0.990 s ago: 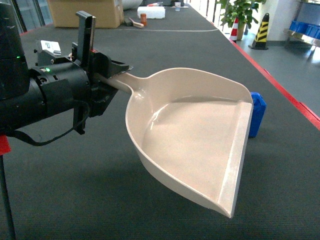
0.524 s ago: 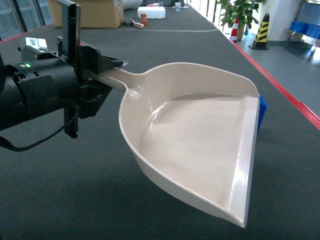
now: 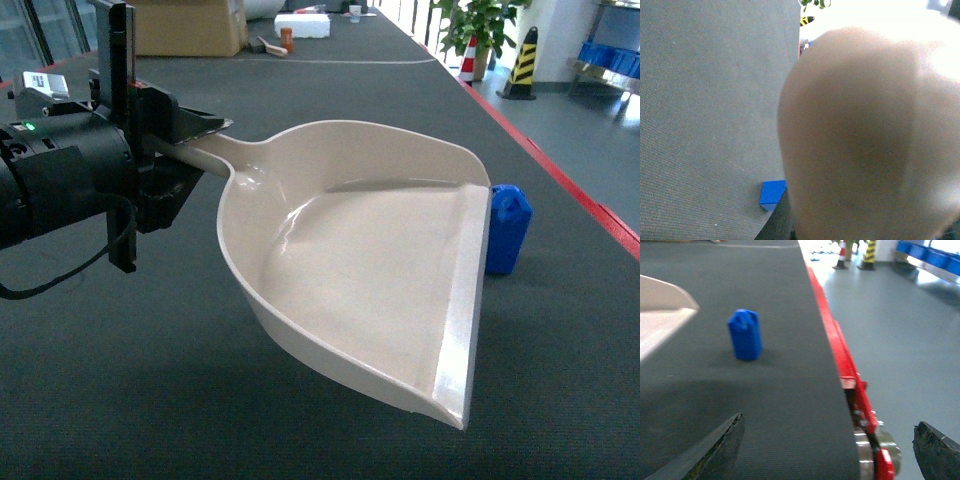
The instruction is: Place part in tray to right shelf
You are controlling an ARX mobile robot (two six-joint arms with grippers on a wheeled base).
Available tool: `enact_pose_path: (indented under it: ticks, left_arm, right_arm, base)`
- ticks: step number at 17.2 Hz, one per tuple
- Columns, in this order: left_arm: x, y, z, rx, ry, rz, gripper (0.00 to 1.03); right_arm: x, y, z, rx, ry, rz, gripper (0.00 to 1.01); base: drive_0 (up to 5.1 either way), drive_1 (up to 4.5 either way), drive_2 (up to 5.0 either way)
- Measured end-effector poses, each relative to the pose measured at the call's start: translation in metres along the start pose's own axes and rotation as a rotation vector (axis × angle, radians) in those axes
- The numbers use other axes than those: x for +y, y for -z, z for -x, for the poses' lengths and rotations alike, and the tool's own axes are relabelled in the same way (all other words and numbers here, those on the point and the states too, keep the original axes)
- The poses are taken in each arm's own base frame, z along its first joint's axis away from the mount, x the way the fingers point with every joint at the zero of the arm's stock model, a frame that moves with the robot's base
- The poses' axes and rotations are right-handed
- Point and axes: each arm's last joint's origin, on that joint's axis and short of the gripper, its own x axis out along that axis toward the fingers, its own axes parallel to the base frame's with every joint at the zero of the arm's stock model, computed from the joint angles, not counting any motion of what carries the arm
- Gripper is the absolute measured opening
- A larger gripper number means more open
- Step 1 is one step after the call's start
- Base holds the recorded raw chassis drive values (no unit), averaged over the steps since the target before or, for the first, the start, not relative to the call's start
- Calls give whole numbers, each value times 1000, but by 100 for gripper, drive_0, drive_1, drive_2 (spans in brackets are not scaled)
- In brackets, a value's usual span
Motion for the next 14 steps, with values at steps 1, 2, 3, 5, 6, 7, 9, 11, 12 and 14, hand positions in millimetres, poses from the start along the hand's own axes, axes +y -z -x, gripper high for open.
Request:
enact_pose_path:
  ticks: [1,2,3,5,6,7,9,11,12,14]
  left_arm:
    - [0,-1,0,-3,2,0,20]
    - [0,-1,0,-6,0,-1,20]
    - [0,-1,0,-6,-2,0,20]
    - [0,-1,1,-6,-1,0,20]
    - [1,-1,1,-5,-2,0,20]
    - [1,-1,1,-6,-2,0,20]
    - [1,-1,1,-6,-2,0,20]
    - [1,-1,1,-6,-2,0,20]
    - [1,-1,1,-6,-2,0,20]
    - [1,-1,1,-5,-2,1,20]
  right_arm:
    - [-6,-3,-11,27,53,-2,98]
    - [-10,-7,-22,38,62,-2,98]
    - [-16,-15,-37,58,42,-5,98]
    - [-32,-29,-78,132,-61,14,98]
    - [-38,-29,-110,213,-165,21,98]
    - [-39,-27,-129,236,-207,35,98]
    - [-30,-22,-172,310,-310,91,98]
    - [-16,-15,-203,355,-367,130,98]
    - [-6,-13,-220,373,-403,149,98]
    - [13,-13,-244,384,-443,175,98]
  base:
    - [0,0,0]
    - [0,0,0]
    - [0,0,0]
    - [0,0,0]
    - [0,0,0]
    - [0,0,0]
    - [0,0,0]
    - [0,0,0]
    - [0,0,0]
    - [0,0,0]
